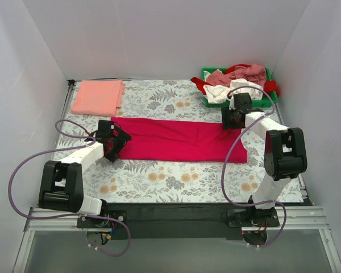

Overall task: Fold and stack the t-shirts
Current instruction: Fold the tshirt

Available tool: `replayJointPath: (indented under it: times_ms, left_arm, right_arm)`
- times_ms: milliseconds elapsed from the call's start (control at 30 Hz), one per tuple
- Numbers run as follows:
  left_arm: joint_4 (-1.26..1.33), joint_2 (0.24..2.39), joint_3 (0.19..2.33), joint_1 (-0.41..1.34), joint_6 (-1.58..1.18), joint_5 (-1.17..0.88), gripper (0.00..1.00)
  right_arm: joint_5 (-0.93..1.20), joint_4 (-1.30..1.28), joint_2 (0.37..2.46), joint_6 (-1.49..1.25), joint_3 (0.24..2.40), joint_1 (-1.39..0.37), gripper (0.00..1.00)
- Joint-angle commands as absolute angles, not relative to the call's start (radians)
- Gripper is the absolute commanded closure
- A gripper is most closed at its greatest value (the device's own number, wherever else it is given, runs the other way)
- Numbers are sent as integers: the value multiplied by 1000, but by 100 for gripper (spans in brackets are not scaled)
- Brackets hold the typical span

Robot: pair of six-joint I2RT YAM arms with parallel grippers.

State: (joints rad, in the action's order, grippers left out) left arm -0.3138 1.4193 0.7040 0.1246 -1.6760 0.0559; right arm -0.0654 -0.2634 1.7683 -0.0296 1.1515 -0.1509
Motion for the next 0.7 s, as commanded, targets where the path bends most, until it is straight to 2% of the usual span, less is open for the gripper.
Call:
replayJointPath:
  times_ms: [0, 33, 67, 200, 333, 467, 667]
  left_arm:
    - [-344, 1405, 719, 123, -1666, 72, 2]
    - [-344, 1398, 724, 123, -1664, 66, 3]
    - [-345, 1388, 727, 123, -1666, 61, 2]
    - [-345, 1330, 762, 123, -1677, 55, 2]
    - [-295, 1330, 807, 123, -1663, 34, 2]
    - [-197, 1448, 857, 123, -1611, -73, 2]
    - [-184, 1669, 925, 123, -1592, -207, 2]
  right_arm:
    - [-109, -261, 1660, -40, 1177, -150, 29]
    - [-107, -262, 1635, -52, 1148, -150, 24]
    - [-100, -259, 1608, -69, 1132, -152, 2]
    - [-22, -201, 1470, -182, 1005, -152, 2]
    - [219, -54, 1417, -268, 856, -150, 2]
    - [354, -9, 1483, -310, 833, -150, 2]
    - [408, 8, 1655, -285, 937, -153, 2]
